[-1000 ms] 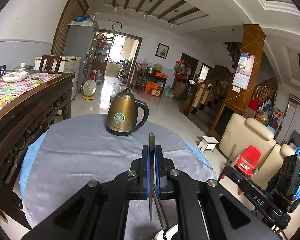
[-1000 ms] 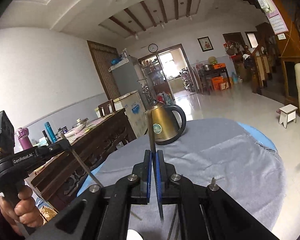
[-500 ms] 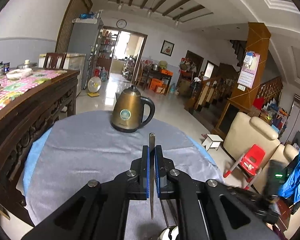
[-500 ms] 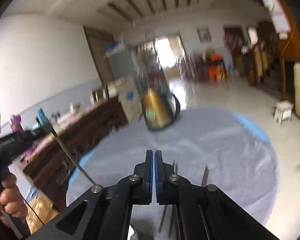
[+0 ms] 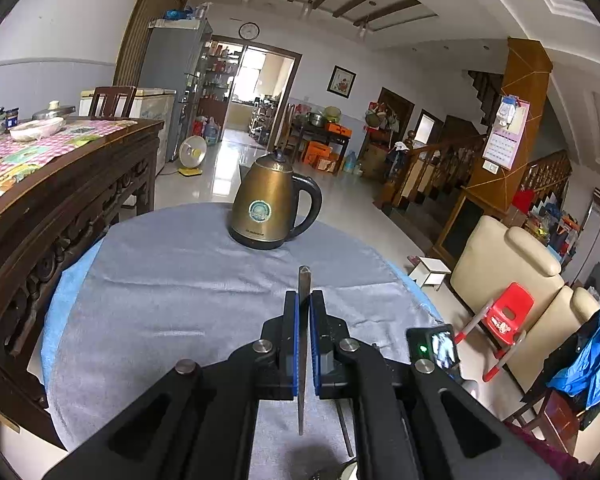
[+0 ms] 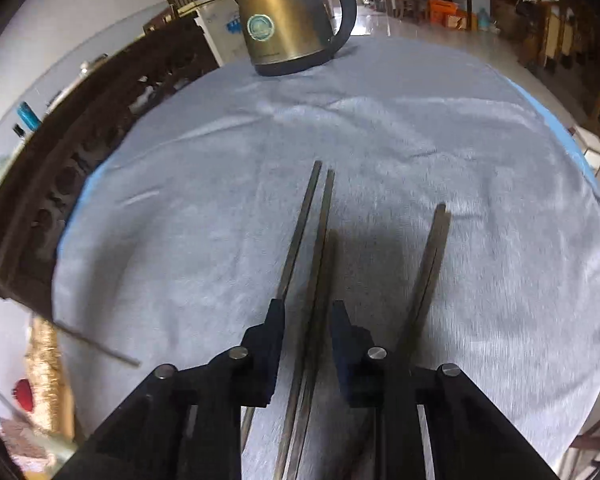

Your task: Organize utensils

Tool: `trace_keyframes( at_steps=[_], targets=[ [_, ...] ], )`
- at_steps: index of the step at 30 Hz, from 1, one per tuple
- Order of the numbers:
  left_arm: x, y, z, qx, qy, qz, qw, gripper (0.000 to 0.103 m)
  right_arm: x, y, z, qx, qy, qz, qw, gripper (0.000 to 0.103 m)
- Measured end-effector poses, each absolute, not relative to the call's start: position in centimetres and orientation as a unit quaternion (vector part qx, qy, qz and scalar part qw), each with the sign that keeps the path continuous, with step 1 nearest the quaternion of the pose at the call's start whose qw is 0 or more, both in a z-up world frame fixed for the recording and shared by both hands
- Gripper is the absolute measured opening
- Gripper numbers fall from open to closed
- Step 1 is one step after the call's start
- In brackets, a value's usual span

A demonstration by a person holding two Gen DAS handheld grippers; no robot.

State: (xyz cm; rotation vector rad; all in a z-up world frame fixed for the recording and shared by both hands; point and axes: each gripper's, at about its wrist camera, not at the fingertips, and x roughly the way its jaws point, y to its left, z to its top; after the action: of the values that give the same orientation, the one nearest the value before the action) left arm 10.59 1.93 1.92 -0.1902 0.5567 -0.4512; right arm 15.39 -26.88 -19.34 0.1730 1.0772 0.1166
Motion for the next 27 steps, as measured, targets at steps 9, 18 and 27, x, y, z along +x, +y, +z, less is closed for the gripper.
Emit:
trace_keyframes(
  at_steps=[9,18,27],
  targets=[
    [11.8,1.9,0.9,-0.1,0.287,-0.226,0.925,0.005,17.7,-27.0,-21.8,0.077,0.549,0.022,0.832,0.012],
    [12.1,2.2,0.8,-0.108,0.294,-0.224,0.923,0.005,18.9,-26.1,-22.3,0.006,0.567,0.011,0.824,0.007],
    [10.2,2.7,3.0,-0.11,0.277,-0.235,0.925,0.005,15.0,-29.4,-16.0,0.118,0.459,0.016,0.88,0.006]
  ],
)
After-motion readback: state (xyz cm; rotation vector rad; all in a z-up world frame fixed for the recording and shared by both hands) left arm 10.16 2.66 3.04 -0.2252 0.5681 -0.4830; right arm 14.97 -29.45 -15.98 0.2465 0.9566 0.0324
